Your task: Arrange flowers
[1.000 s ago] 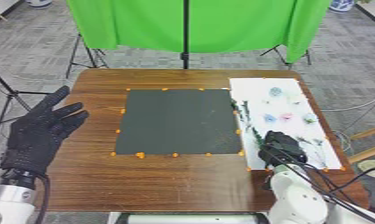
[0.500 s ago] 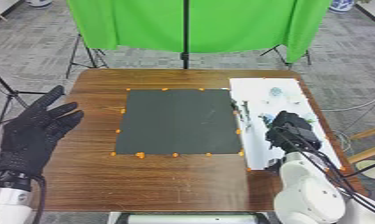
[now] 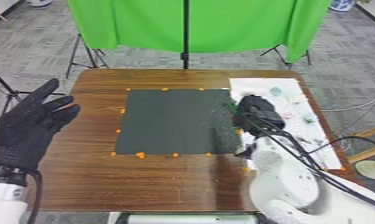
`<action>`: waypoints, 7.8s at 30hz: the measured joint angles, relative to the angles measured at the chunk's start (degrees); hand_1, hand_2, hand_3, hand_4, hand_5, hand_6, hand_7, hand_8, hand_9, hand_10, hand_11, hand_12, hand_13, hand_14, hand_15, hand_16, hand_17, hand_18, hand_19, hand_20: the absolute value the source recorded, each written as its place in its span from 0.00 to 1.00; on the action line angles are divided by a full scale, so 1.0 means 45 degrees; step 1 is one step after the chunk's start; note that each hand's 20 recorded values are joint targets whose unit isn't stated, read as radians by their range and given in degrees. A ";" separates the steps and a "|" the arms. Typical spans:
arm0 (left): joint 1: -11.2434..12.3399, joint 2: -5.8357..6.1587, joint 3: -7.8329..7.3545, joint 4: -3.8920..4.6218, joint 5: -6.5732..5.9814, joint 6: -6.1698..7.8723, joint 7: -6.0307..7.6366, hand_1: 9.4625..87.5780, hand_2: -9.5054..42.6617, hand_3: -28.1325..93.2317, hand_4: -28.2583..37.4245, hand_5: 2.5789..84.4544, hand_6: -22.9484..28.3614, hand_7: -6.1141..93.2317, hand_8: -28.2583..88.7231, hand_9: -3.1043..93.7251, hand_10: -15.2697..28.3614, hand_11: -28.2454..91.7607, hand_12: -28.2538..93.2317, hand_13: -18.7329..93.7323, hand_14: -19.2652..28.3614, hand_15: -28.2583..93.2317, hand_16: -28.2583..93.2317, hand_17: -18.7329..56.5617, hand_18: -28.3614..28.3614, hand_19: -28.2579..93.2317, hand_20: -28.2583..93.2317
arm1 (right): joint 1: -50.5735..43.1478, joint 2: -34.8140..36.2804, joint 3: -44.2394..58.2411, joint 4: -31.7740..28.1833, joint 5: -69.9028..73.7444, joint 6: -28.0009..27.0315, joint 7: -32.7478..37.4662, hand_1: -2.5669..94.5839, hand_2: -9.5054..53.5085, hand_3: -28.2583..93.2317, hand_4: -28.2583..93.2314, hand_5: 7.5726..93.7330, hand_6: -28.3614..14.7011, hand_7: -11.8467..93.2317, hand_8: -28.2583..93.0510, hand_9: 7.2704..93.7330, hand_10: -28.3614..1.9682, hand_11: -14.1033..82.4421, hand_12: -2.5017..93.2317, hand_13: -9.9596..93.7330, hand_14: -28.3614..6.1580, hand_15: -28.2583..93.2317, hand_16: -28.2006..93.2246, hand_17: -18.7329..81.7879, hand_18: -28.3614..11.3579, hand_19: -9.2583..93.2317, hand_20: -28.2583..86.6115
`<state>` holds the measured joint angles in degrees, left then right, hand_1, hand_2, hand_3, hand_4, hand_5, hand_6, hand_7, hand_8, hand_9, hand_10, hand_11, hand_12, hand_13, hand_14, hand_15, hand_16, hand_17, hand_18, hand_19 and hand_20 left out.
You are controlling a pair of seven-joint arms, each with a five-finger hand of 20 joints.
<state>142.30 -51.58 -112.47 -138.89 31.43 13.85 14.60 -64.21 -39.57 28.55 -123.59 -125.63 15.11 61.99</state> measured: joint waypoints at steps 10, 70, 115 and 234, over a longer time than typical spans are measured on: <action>-0.0365 0.0453 0.0365 0.0089 -0.0066 0.0112 0.0136 0.21 0.33 0.84 0.14 0.35 0.61 0.21 0.16 0.38 0.87 0.45 0.34 0.42 1.00 0.67 0.16 0.16 1.00 0.77 0.36 | 0.3229 -0.3276 -0.1943 0.2558 0.1803 -0.0984 -0.1617 0.58 0.00 0.85 0.02 0.84 0.53 0.46 0.37 0.90 0.50 0.67 0.29 0.89 0.63 0.86 0.41 0.69 0.15 1.00 0.62; -0.7014 0.2058 0.3729 0.1884 -0.0022 -0.1389 -0.0878 0.18 0.30 0.87 0.15 0.32 0.57 0.25 0.15 0.28 0.73 0.53 0.31 0.33 0.82 0.68 0.16 0.17 0.90 0.70 0.46 | 0.6960 -0.7412 -0.6554 0.6254 0.8069 0.0317 0.0301 0.44 0.10 0.80 0.00 0.86 0.61 0.35 0.13 0.90 0.54 0.69 0.28 0.89 0.60 0.86 0.41 0.66 0.15 1.00 0.62; -0.6104 0.2087 0.3247 0.1610 -0.0063 -0.1079 -0.0471 0.19 0.31 0.87 0.12 0.35 0.59 0.24 0.15 0.36 0.82 0.49 0.32 0.38 0.99 0.69 0.15 0.16 0.97 0.72 0.45 | 0.7176 -0.7194 -0.6200 0.6174 0.8961 -0.1406 -0.0251 0.26 0.32 0.80 0.04 0.61 0.58 0.23 0.14 0.84 0.40 0.68 0.28 0.84 0.48 0.88 0.40 0.60 0.07 1.00 0.61; 0.0055 0.0237 -0.0113 -0.0003 -0.0278 0.0179 0.0797 0.19 0.30 0.87 0.12 0.35 0.59 0.23 0.15 0.37 0.83 0.48 0.34 0.39 1.00 0.69 0.16 0.16 0.97 0.73 0.43 | -0.6986 0.1306 0.7107 0.1653 0.0320 -0.1960 0.3084 0.63 0.00 0.76 0.00 0.92 0.61 0.26 0.28 1.00 0.63 0.43 0.23 0.99 0.68 0.63 0.38 0.75 0.30 1.00 0.23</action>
<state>142.55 -50.51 -112.98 -138.90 30.18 14.66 18.18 -95.64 -33.70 60.53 -116.15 -124.18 6.29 75.87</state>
